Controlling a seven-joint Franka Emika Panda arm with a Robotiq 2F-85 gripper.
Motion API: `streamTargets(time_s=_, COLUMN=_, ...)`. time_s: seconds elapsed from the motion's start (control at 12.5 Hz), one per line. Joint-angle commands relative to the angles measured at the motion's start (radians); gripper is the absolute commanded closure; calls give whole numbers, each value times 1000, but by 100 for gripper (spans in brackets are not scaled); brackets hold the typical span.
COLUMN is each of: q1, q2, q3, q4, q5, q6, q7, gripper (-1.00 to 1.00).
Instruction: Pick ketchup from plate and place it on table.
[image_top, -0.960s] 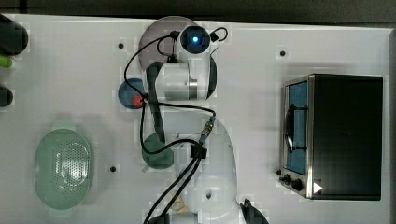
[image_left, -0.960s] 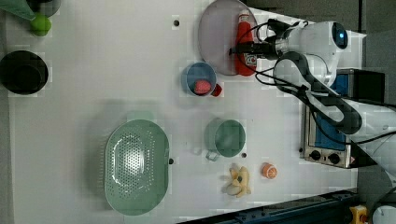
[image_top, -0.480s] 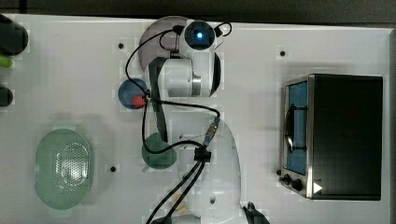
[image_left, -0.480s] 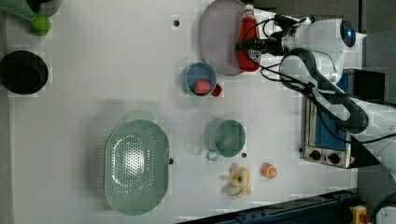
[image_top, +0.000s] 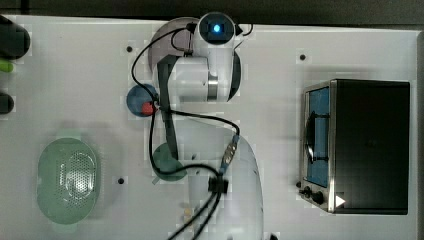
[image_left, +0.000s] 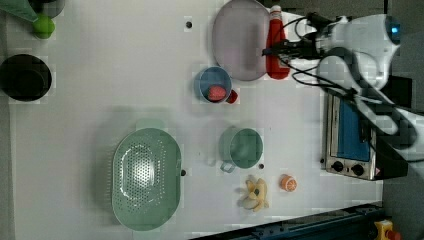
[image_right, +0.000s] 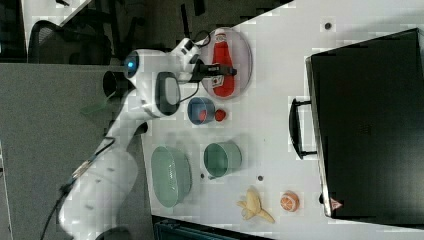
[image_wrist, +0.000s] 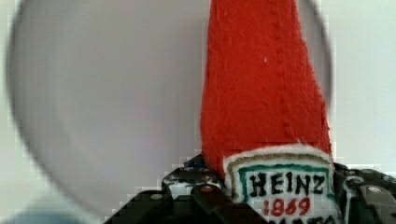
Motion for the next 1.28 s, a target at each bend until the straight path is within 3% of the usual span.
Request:
streamTargets(time_s=0.08, q1=-40, q2=-237, q3=13, q4=21, q5=34, q6=-171, q7=18, gripper=-17)
streamTargets(time_s=0.4, q1=-56, q2=-434, q3=-26, q4=-86, q5=34, q6=-408, q7=75, gripper=-17)
streamTargets(time_s=0.64, q1=-56, q2=-550, q3=-48, q4=-261, q5=33, q6=-392, q7=141, gripper=-17)
streamTargets(time_s=0.96, q1=-56, q2=-639, q3=-59, q4=-537, q5=34, q6=-167, q7=149, gripper=-17)
streamTargets(time_s=1.28, q1=-55, q2=-611, q3=-57, q4=-733, q5=34, q6=109, q7=152, gripper=-17)
